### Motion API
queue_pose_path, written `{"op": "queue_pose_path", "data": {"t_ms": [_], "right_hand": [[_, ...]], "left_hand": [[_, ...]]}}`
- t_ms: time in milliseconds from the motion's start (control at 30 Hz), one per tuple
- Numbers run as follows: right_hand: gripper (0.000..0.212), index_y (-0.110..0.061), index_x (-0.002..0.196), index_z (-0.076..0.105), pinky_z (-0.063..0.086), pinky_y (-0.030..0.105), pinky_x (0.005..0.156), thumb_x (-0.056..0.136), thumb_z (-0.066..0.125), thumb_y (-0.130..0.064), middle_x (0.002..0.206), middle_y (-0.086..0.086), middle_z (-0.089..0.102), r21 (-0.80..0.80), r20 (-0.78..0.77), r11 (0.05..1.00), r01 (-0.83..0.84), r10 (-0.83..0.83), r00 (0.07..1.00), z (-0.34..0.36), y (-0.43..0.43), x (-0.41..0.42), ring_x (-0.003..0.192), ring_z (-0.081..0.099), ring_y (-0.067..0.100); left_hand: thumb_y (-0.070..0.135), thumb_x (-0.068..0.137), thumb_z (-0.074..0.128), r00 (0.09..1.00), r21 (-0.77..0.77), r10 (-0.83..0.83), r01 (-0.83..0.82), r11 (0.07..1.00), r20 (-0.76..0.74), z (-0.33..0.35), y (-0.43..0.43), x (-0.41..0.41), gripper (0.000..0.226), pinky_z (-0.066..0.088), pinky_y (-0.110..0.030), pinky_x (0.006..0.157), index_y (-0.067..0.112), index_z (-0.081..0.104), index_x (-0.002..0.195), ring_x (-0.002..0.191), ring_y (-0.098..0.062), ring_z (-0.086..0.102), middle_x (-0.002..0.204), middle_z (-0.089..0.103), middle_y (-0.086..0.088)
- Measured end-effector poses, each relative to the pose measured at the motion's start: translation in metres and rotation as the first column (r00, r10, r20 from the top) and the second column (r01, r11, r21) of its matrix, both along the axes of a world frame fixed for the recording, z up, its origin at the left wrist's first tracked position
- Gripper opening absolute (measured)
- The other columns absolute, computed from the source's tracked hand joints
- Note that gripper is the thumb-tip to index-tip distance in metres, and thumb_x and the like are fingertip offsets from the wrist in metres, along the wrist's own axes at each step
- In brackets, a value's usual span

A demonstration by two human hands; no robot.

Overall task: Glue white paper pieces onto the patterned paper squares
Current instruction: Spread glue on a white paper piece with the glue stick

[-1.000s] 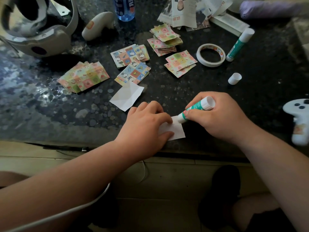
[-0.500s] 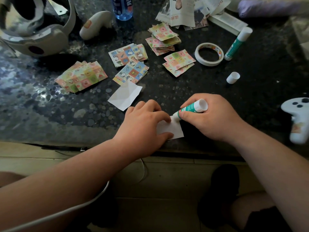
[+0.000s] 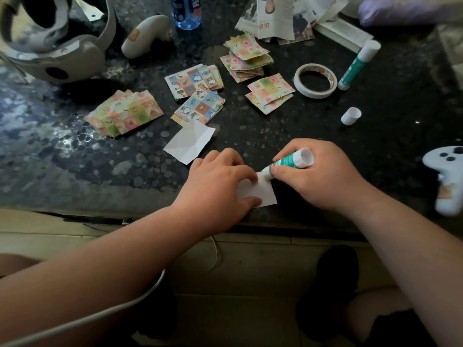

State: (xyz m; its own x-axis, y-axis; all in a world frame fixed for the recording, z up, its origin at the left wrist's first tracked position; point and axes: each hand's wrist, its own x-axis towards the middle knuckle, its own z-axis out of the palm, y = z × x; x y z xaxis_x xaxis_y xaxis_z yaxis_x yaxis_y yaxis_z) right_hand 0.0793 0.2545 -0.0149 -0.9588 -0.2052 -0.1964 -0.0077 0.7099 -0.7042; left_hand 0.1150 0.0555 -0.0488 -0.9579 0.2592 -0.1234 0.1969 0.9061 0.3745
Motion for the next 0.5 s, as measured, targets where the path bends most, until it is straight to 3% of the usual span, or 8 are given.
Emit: {"op": "queue_pose_path", "data": {"t_ms": [100,267,500], "right_hand": [[0.008,-0.026,0.077,0.074,0.05,0.021,0.061,0.082,0.08,-0.023,0.078,-0.008,0.071,-0.07,0.038,0.998,-0.001,0.004,0.999,0.0049,0.0036,-0.0004,0.077,0.066,0.006],[0.009,-0.023,0.076,0.072,0.056,0.031,0.067,0.079,0.08,-0.023,0.075,-0.005,0.071,0.069,0.081,0.992,-0.104,0.098,0.992,0.0031,-0.0003,0.0009,0.074,0.066,0.008],[0.008,-0.028,0.081,0.073,0.045,0.019,0.062,0.083,0.081,-0.028,0.08,-0.011,0.07,-0.004,0.027,1.0,-0.027,0.027,0.999,0.002,0.0047,-0.0009,0.08,0.064,0.001]], "left_hand": [[0.065,0.085,0.064,1.0,0.003,-0.005,0.005,1.0,-0.003,0.0001,-0.0002,-0.0002,0.043,0.028,-0.033,0.102,0.048,0.06,0.124,0.118,-0.012,0.039,0.125,0.043,0.016],[0.067,0.084,0.063,1.0,-0.014,-0.012,0.012,1.0,0.012,0.0005,-0.0004,-0.0004,0.045,0.028,-0.034,0.102,0.048,0.059,0.125,0.119,-0.012,0.038,0.128,0.042,0.015],[0.067,0.083,0.064,1.0,-0.007,-0.005,0.005,1.0,0.012,0.0013,0.0006,-0.0002,0.045,0.028,-0.033,0.101,0.049,0.06,0.124,0.118,-0.012,0.039,0.126,0.042,0.016]]}}
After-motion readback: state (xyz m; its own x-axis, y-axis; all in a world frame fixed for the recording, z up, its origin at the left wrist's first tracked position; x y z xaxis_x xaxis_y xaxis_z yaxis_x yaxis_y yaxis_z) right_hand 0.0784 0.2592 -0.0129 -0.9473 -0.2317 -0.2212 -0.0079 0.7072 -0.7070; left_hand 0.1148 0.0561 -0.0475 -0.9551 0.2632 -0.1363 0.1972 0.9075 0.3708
